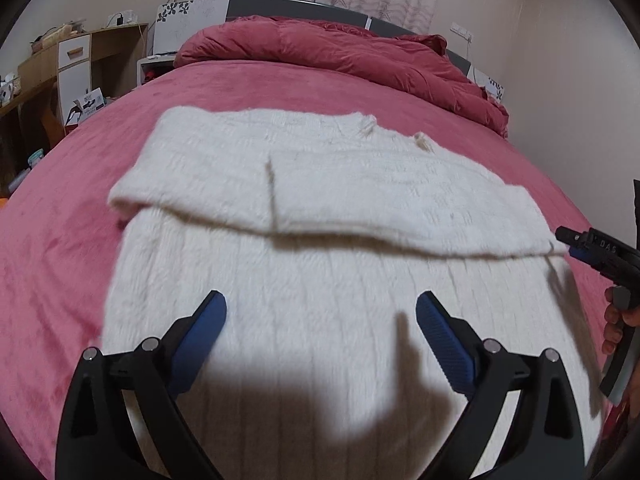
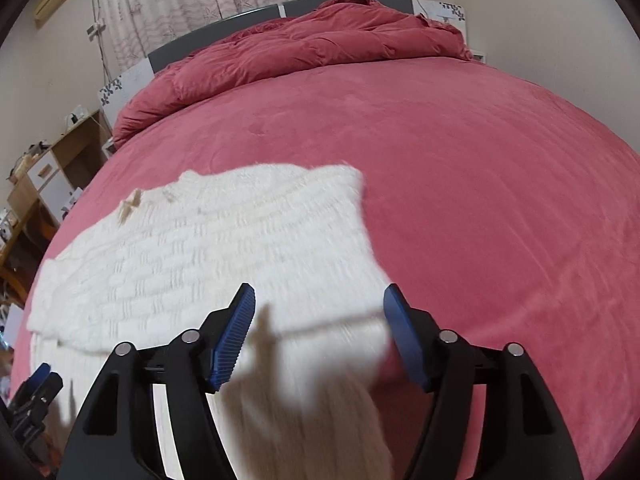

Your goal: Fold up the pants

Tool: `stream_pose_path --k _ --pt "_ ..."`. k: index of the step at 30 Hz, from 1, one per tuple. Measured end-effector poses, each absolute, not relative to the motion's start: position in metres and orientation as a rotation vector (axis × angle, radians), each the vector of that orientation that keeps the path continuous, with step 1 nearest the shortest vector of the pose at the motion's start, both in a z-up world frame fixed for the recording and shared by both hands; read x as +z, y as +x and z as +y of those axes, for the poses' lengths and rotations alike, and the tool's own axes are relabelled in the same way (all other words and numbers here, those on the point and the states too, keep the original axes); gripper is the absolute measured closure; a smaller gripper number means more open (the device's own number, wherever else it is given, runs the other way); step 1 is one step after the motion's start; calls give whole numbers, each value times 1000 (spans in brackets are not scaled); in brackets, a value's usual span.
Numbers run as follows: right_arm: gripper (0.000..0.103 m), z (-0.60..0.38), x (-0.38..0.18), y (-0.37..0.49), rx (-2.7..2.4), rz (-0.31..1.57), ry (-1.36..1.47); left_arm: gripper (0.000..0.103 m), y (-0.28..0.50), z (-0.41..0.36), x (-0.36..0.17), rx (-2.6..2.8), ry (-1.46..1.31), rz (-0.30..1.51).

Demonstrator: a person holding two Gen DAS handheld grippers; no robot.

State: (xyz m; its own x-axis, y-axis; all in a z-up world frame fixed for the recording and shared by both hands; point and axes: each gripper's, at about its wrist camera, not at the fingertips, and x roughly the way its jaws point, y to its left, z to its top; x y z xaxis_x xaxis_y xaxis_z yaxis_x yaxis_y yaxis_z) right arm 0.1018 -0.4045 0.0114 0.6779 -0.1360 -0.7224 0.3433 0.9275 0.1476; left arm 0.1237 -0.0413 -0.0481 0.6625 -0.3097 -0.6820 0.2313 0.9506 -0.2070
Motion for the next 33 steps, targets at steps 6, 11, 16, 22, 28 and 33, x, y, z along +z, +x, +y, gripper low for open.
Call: stream_pose_path --k 6,11,16,22,28,33 --pt "37 -409 3 68 -278 829 294 5 99 -24 -52 -293 -122 828" --pt "26 -417 -12 46 -292 880 310 4 78 -6 -56 -310 -163 852" --pt "24 -427 -21 19 -297 896 381 2 51 -4 -58 -342 -69 839" --pt "24 -419 -23 -2 -288 895 398 2 28 5 -55 -325 -18 831" --pt "20 -404 -25 -27 -233 887 406 2 3 32 -52 -311 -28 803" --pt "20 -408 -25 -50 -202 866 461 2 -13 58 -55 -272 -43 823"
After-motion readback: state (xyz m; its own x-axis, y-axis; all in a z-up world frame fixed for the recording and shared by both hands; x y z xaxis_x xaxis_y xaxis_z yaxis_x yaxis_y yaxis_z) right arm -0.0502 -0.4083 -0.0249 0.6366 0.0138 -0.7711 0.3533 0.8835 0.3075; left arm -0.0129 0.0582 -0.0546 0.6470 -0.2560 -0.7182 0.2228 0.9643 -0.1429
